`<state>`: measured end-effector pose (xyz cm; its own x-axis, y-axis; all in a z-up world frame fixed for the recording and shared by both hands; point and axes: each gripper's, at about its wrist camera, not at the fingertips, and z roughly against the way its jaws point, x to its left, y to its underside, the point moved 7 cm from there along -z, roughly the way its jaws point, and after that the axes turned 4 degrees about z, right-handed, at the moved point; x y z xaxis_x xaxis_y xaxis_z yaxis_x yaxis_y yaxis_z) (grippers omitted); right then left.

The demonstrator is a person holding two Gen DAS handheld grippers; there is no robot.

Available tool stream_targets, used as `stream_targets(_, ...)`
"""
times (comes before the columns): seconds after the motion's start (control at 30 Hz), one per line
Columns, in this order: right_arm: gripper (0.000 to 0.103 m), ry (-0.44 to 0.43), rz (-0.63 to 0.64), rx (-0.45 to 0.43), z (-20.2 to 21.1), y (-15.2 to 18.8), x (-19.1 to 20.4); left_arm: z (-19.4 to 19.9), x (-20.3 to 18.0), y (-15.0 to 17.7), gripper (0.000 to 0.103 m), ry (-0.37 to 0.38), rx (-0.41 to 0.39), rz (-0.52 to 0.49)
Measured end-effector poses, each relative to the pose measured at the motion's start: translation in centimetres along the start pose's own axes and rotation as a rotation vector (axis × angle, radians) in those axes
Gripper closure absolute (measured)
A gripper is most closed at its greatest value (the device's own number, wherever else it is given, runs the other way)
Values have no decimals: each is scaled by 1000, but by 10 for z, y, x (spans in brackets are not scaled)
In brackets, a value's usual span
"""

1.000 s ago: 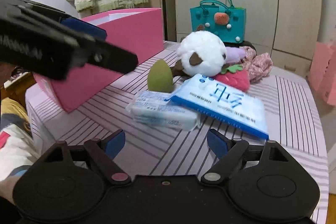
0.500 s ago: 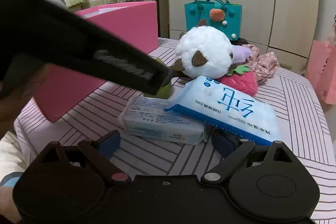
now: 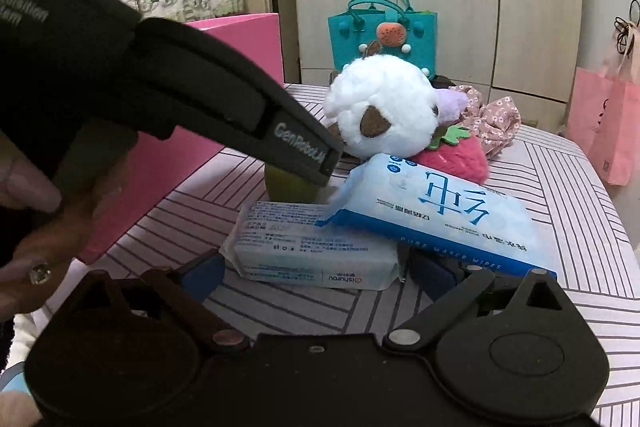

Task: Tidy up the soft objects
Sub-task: 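Grasp the green egg sponge with the left gripper, then grasp the white soap bar with the right gripper while the left gripper holds the green sponge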

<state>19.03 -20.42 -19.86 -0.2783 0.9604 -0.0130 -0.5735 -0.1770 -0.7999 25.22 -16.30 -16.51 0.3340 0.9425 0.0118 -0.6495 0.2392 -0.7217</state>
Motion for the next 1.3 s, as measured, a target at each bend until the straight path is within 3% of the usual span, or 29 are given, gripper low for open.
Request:
stream_targets(0.2,5,9,-15,-12,-1,0,-2,1,1,2,72,9,-7,9)
stream_targets(0.33,19,19,-11,-27,3,1,-1,5,3,4,73,18,-8,15)
stream_targets(0.73,21,3,-40,-4,21,10,-4,26,1,14,73,54,-10,35)
stream_targets(0.9,21,-16,-56,14,31,16,-7,24,1,20,72,89,34,61)
stream_targets(1.3,21,-61,-94,51,45,23,-12,21,1,22,67,84,38,70)
